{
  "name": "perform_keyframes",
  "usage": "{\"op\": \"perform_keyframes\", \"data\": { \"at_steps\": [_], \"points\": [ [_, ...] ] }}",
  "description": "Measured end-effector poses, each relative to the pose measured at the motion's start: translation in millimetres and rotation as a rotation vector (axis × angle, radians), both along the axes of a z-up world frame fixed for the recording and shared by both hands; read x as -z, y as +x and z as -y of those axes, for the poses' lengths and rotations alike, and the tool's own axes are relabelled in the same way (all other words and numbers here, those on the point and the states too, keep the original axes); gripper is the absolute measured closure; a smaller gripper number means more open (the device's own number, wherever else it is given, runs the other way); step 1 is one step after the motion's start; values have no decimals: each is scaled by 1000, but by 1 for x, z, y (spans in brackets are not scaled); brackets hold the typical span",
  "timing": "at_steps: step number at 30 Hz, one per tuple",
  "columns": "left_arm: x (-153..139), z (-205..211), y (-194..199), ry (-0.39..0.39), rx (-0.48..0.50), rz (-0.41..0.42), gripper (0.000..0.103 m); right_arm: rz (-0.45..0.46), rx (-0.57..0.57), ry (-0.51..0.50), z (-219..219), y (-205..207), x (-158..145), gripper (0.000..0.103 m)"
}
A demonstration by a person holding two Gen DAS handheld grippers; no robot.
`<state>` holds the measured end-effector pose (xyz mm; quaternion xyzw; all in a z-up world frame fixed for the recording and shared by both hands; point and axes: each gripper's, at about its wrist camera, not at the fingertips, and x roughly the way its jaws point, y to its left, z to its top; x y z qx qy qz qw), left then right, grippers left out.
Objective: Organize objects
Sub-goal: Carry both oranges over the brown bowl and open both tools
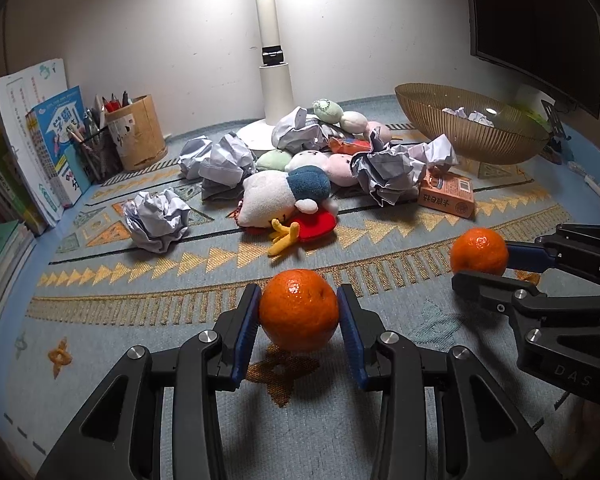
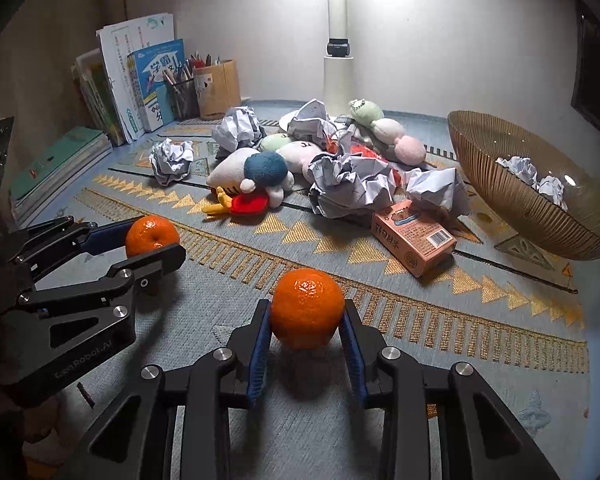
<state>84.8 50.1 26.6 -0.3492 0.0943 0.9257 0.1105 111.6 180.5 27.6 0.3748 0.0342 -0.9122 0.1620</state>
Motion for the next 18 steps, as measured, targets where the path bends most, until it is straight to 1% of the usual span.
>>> {"op": "perform_keyframes", "data": {
  "at_steps": [1, 2, 4, 6, 9, 12, 14, 16, 18],
  "points": [
    [-2, -1, 0, 1, 2, 1, 67, -9, -2, -27, -4, 3, -4, 70],
    [-4, -2, 0, 23, 12, 6, 67, -15, 0, -53, -9, 6, -7, 70],
    [-12, -6, -2, 95, 43, 30, 67, -13, 12, -102, -25, 10, -15, 70],
    [-25, -18, -5, 128, 74, 20, 67, -38, 61, -98, -47, 15, -27, 70],
    [-48, -48, -16, 188, 146, 10, 67, -106, 158, -114, -92, 17, -60, 70],
    [-70, -84, -34, 263, 227, 20, 67, -155, 275, -157, -142, 9, -95, 70],
    [-82, -109, -49, 306, 270, 26, 67, -165, 347, -167, -168, -3, -111, 70],
    [-92, -132, -65, 330, 293, 24, 67, -157, 402, -167, -187, -18, -119, 70],
    [-97, -152, -82, 335, 303, 24, 67, -132, 436, -170, -200, -36, -120, 70]
  ]
}}
